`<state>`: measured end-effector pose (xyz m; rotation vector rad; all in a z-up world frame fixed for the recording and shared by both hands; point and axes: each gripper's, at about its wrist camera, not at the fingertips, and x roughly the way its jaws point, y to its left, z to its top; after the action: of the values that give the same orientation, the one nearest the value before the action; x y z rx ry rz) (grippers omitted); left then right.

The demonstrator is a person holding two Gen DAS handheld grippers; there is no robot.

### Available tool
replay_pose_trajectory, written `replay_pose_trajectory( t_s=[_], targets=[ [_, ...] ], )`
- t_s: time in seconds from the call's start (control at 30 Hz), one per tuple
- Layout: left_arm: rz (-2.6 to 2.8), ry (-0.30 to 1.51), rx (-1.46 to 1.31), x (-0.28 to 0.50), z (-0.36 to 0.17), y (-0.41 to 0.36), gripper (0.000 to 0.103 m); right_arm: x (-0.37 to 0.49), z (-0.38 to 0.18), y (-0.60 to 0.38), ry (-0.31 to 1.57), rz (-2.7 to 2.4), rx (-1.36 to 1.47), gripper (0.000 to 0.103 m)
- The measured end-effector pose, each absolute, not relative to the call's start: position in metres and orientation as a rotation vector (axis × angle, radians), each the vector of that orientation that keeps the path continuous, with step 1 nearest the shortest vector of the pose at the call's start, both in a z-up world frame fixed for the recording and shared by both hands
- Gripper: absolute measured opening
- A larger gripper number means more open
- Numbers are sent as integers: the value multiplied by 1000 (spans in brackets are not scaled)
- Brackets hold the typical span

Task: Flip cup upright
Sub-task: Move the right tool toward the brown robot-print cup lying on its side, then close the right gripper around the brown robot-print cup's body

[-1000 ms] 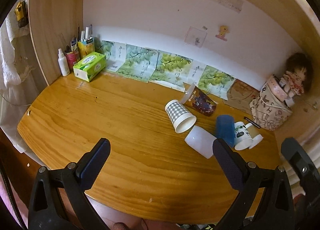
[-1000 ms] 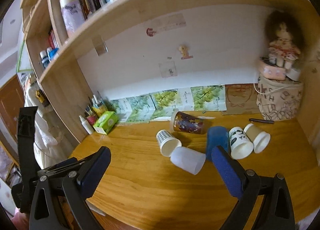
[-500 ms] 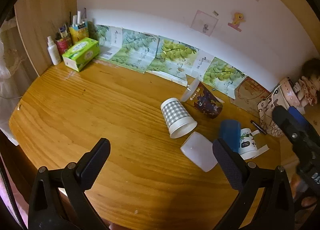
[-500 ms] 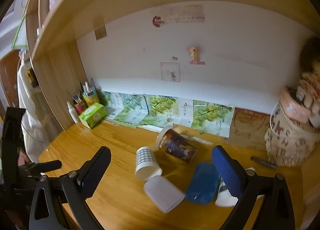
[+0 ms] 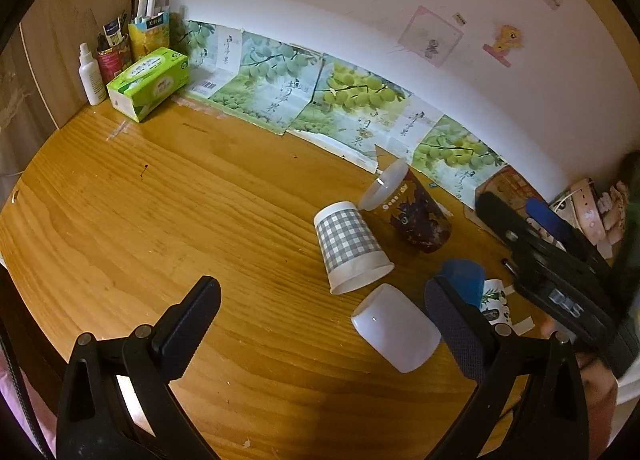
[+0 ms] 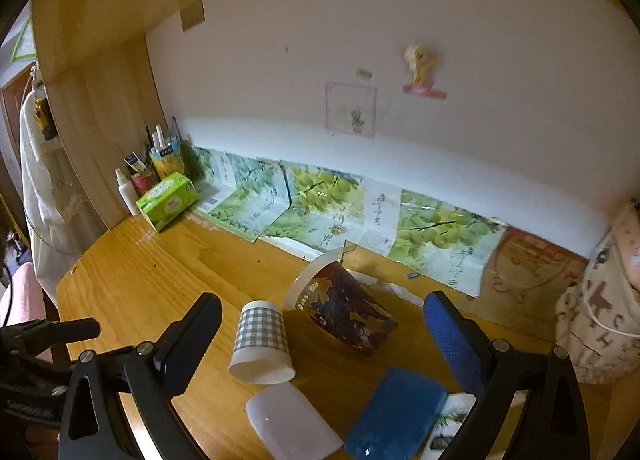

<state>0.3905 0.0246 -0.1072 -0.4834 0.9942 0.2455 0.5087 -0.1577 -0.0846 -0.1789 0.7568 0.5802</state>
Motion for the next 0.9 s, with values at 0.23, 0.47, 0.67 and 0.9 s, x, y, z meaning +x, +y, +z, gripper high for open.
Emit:
replay_pose_trajectory(
  t_s=[0.23,0.47,0.67,0.9],
  targets=[
    [274,1007,-447,393,-111,27,102,545,-120,-136,823,589,-192,101],
    [276,1033,-417,397,-117,25,102,567,-156,-126,867,579,-257,101],
    [262,1039,-432,399,-120,20,102,580,-182,-121,937,574,-296,101],
    [278,1056,-448,398,-126,19,102,590,-204,-115,1010,572,-316,101]
  ],
)
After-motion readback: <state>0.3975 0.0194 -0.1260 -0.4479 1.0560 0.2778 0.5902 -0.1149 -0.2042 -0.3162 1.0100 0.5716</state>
